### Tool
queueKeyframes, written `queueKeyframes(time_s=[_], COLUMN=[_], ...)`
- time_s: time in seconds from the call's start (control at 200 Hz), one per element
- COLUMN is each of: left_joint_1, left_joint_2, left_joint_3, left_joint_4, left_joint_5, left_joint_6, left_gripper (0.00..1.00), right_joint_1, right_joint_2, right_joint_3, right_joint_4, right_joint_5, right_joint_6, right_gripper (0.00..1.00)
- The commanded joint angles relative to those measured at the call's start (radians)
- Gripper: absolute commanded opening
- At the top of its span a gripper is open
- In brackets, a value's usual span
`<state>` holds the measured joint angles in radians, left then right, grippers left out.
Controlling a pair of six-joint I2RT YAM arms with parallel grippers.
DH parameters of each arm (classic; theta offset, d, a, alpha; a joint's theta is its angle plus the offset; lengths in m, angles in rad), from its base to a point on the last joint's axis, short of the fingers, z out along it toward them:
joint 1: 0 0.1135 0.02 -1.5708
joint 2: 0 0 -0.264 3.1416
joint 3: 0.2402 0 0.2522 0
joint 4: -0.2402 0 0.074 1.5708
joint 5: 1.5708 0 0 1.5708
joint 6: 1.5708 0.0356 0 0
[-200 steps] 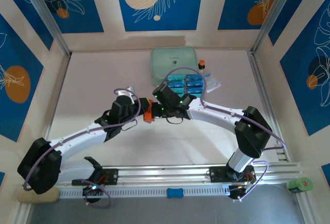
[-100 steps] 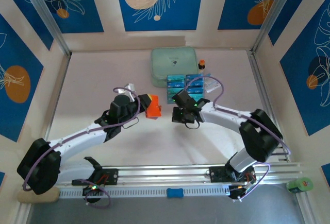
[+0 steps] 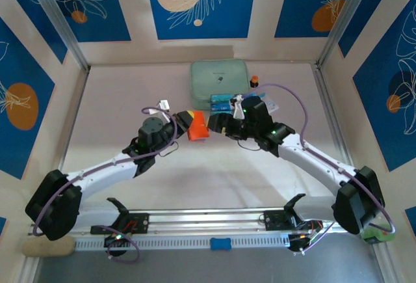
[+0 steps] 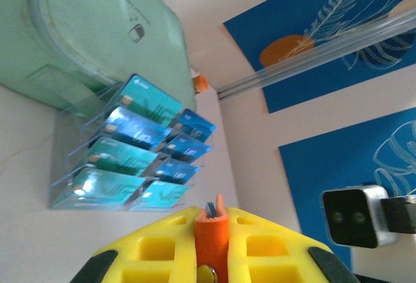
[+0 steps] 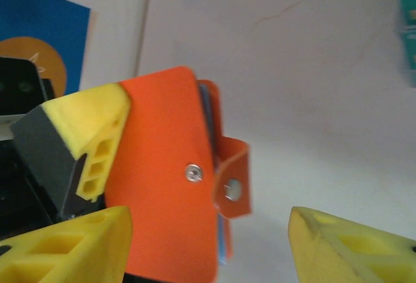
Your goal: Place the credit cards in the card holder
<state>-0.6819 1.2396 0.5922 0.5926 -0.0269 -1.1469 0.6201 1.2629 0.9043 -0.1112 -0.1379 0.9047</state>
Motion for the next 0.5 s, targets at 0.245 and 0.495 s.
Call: queueKeyframes(time_s=[0.245,0.495], left_joint_1=[-0.011,-0.011], left_joint_2=[0.001,-0.014], left_joint_3=[0.049,0.039], left_joint_4=[0.180,0.206], left_joint_5=[-0.032,-0.099], left_joint_6=[-0.124,-0.172], left_gripper=[0.00,0.00], right_joint_1=[-0.063,-0.106], right_joint_2=[0.044,-0.069], right_joint_3=[-0.044,-0.217], right_joint_4=[0.283,0.449], right_joint_5=[-0.125,-0.112], right_joint_6=[0.149,0.264], right_gripper=[0.59,0.60])
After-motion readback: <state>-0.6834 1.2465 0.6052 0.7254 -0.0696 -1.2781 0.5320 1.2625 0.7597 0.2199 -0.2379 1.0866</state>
